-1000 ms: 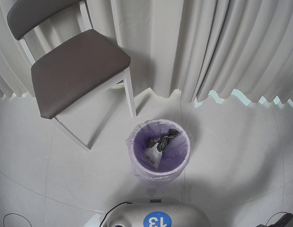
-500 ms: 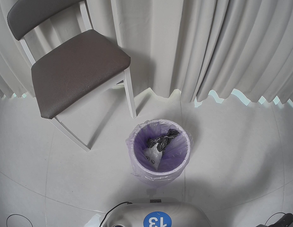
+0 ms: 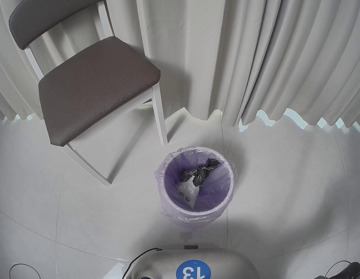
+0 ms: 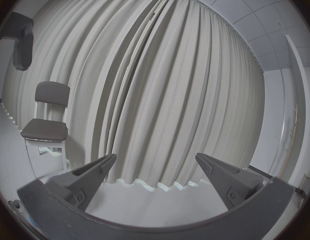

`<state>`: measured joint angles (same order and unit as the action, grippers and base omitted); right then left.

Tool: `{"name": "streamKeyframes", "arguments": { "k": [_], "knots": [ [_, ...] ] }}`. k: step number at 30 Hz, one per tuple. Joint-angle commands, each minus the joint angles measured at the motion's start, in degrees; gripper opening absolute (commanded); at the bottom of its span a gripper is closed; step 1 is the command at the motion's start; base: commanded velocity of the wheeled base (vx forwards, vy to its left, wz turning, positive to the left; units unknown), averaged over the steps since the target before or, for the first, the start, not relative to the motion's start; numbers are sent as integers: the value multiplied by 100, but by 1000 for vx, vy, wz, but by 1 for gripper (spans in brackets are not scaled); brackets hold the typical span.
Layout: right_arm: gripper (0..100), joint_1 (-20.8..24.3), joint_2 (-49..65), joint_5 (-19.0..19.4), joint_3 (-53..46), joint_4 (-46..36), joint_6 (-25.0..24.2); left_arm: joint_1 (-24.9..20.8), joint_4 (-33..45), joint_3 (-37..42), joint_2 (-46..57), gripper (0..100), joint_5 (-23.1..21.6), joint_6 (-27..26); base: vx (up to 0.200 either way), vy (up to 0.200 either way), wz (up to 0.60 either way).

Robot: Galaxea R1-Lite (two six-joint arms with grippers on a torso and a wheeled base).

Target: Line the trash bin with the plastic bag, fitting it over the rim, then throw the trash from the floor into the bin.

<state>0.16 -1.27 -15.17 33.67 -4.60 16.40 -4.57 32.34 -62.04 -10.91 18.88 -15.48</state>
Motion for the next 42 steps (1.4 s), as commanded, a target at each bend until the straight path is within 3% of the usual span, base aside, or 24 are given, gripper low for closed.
{"name": "streamKeyframes", "arguments": {
  "k": [1,6,12,16,18,22,26,27,33,36,39,42],
  "knots": [
    [100,2,127,172,34,64,-14,185,334,-564,-122,100,1,1,0,0,0],
    [100,-7,127,145,-45,284,-145,457,554,-511,80,100,-7,28,0,0,0],
    [100,-7,127,225,-27,460,-260,255,791,-72,660,100,-16,186,0,0,0],
    [100,-7,127,225,-115,776,-277,369,826,262,924,100,-245,924,0,0,0],
    [100,-7,127,225,-159,1110,-286,396,721,385,1021,100,-605,1135,0,0,0],
    [100,-7,127,233,-106,1453,-348,431,545,447,1082,100,-834,1153,0,0,0],
    [100,-7,127,268,87,2253,-392,431,-510,807,1082,100,-1036,1144,0,0,0],
    [100,2,127,374,157,2657,-427,431,-1265,1194,1082,100,-1089,1118,0,0,0],
    [100,-7,127,576,-10,3008,-840,431,-2935,2908,1082,100,-1106,1074,0,0,0],
    [100,-7,127,682,-695,3000,-928,431,-3269,3971,1091,100,-1132,1118,0,0,0],
    [100,-7,127,655,-1205,3026,-919,431,-3304,4525,1091,100,-1124,1170,0,0,0],
    [100,-7,127,673,-1882,3175,-928,431,-3366,5307,1091,100,-1159,1662,0,0,0]
  ]
}}
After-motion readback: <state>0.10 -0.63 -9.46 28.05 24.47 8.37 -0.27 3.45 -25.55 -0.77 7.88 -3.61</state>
